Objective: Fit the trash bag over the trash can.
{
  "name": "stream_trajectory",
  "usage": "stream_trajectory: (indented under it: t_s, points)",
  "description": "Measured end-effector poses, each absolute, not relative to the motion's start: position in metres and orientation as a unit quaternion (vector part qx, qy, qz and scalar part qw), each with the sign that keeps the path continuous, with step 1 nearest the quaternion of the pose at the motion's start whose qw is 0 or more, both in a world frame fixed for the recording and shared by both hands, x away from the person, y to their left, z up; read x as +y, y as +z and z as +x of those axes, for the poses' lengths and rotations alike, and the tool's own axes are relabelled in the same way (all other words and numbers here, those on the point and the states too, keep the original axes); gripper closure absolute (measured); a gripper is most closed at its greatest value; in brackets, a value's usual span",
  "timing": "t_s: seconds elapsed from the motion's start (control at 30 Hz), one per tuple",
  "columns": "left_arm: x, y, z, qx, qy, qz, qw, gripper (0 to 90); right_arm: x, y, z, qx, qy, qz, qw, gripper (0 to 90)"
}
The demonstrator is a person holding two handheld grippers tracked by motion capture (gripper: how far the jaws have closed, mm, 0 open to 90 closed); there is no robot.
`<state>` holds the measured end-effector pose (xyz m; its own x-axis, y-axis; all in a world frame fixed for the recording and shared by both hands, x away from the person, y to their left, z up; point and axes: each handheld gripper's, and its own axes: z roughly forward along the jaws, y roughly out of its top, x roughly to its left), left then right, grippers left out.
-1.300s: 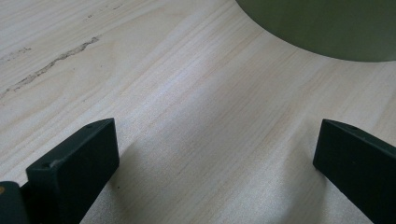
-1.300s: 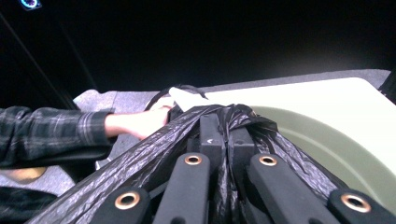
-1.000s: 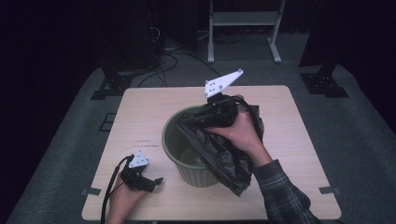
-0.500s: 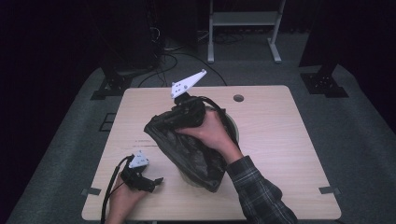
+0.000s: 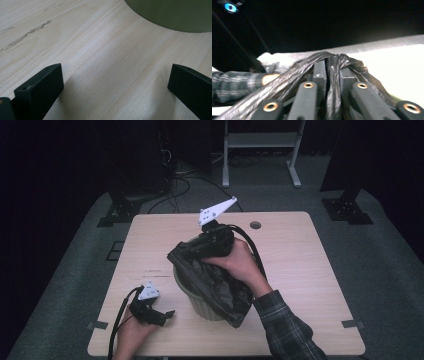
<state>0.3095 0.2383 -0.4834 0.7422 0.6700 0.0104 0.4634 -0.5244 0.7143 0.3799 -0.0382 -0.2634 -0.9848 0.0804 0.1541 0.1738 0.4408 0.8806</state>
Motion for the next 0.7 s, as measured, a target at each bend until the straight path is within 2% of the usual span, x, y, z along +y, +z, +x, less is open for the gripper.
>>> stream_trajectory:
  t_s: [0.07, 0.27, 0.4, 0.7]
  points:
    - [0.238, -0.483, 0.309, 0.329, 0.144, 0.861, 0.360, 0.0, -0.048, -0.267, 0.380, -0.854, -0.511, -0.090, 0.032, 72.7]
    - [0.238, -0.483, 0.309, 0.329, 0.143, 0.861, 0.360, 0.0, -0.063, -0.271, 0.382, -0.872, -0.477, -0.111, 0.002, 71.5]
    - [0.238, -0.483, 0.309, 0.329, 0.143, 0.861, 0.360, 0.0, -0.065, -0.272, 0.381, -0.880, -0.462, -0.112, 0.003, 76.4]
    - [0.238, -0.483, 0.309, 0.329, 0.144, 0.861, 0.360, 0.0, -0.044, -0.288, 0.385, -0.910, -0.398, -0.116, 0.011, 77.3]
